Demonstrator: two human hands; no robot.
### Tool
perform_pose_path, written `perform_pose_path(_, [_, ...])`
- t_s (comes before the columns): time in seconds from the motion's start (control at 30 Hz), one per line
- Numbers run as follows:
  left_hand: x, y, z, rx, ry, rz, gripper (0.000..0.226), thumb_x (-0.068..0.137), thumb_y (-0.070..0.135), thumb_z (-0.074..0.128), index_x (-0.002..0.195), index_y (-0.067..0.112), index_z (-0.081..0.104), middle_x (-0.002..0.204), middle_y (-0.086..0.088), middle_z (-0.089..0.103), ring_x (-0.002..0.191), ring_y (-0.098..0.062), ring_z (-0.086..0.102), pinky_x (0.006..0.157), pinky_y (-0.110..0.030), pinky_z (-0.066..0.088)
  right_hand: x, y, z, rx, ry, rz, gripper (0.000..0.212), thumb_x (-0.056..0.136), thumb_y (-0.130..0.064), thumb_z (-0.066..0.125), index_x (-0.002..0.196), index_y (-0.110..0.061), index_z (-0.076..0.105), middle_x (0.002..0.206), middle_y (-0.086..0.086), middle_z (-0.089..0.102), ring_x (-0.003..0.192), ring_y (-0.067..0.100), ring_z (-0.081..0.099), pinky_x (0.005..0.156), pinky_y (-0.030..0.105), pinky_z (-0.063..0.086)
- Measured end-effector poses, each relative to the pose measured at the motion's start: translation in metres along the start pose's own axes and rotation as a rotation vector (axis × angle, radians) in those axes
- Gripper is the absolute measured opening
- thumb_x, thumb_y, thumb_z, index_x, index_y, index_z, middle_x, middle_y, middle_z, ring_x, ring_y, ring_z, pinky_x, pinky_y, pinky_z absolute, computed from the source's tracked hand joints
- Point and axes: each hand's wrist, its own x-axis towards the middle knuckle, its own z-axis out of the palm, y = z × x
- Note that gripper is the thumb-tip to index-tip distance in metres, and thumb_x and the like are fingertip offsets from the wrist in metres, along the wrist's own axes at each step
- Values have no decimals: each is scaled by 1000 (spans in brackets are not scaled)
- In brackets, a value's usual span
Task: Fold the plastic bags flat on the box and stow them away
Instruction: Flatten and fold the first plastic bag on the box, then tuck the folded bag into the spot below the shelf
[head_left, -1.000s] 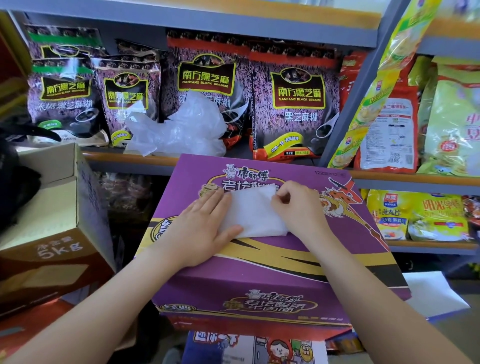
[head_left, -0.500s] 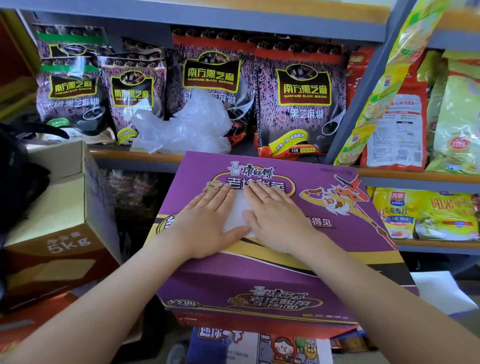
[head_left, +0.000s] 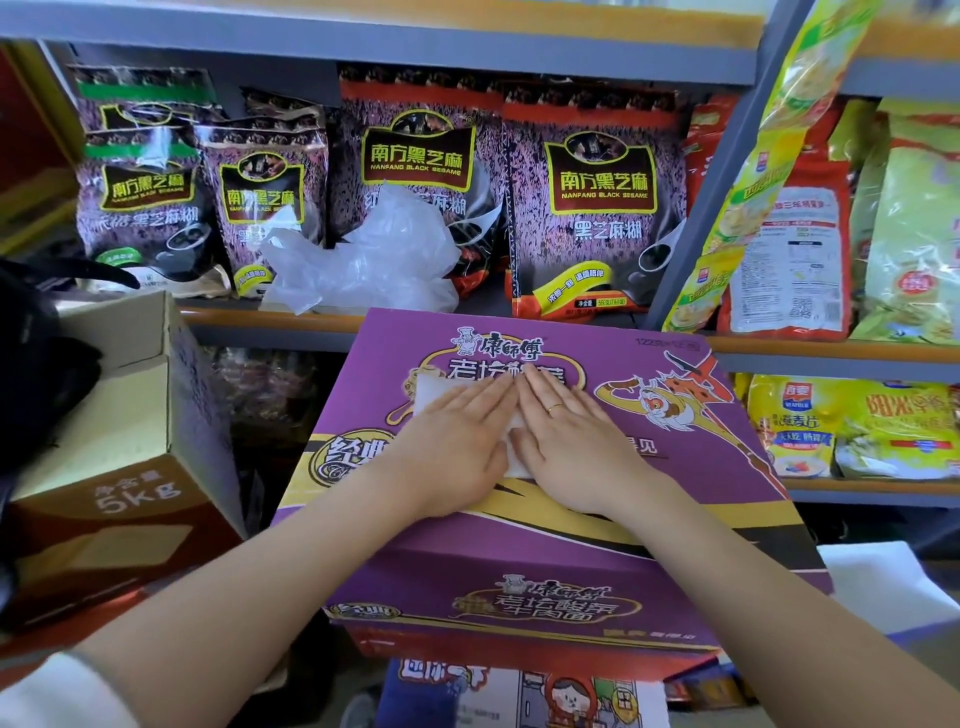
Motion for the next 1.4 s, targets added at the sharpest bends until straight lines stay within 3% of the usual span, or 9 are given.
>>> perform_pose_path(0.33, [-34,-34,1,-52,-74,-194,97,61,60,-15,147,16,-6,155,0,-12,142,-11,-9,113,-26,-6,-6,10,-6,-19,-9,7,58,100,-36,14,150,-16,-7,158,0,-15,145,12,-13,119,38,-5])
perform_pose_path(0.5, [-34,-35,5,-88,7,-184,94,65,58,-6,147,14,2,156,-3,-2,144,-14,-1,114,-25,-2,1,-1,-14,4,76,-246,55,98,-20,30,148,-35,13,159,-5,-9,145,16,-7,116,35,-1])
perform_pose_path(0.7, [-50,-36,8,-220,145,-13,78,84,68,19,136,16,44,152,-11,22,141,-28,18,115,-41,18,-15,8,-7,50,-42,-244,49,99,-41,23,147,-39,11,158,-10,-5,145,12,-6,115,28,-5])
perform_pose_path(0.8, [-61,-26,6,-156,119,144,92,72,82,26,129,14,49,147,-7,35,139,-20,22,114,-39,16,-44,11,-1,-3,-37,-219,83,70,-75,8,146,-42,6,158,-11,-8,144,11,-8,115,32,-4])
perform_pose_path(0.87, [-69,-18,6,-95,104,220,93,63,85,39,127,18,44,139,-4,45,132,-17,35,111,-34,24,-66,13,2,-18,-26,-230,95,64,-82,20,147,-39,5,158,-12,-8,144,10,-8,115,32,-4])
perform_pose_path(1.0, [-72,-2,13,-49,276,350,54,73,60,50,111,23,45,112,-1,61,105,-16,51,83,-31,49,-103,22,7,116,83,-182,79,73,-53,68,136,-26,29,155,-13,15,142,8,13,113,25,7])
perform_pose_path(1.13, [-60,15,14,-179,406,521,17,78,29,53,93,23,47,88,0,65,87,-15,50,72,-25,39,-132,31,11,354,206,-186,34,72,-30,61,103,-18,54,137,-7,46,128,-1,34,99,4,19])
perform_pose_path(1.27, [-51,37,10,-413,364,432,22,86,46,46,87,24,46,65,5,58,67,-9,47,58,-19,34,-160,41,11,755,384,-7,11,80,-32,68,88,-27,64,102,-19,67,100,-5,60,83,11,45])
perform_pose_path(1.4, [-46,64,7,-635,298,252,41,77,55,51,83,14,51,51,3,47,62,-10,48,50,-21,34,-178,48,16,1125,658,293,17,82,-4,65,76,-20,63,64,-15,63,62,1,55,58,13,42])
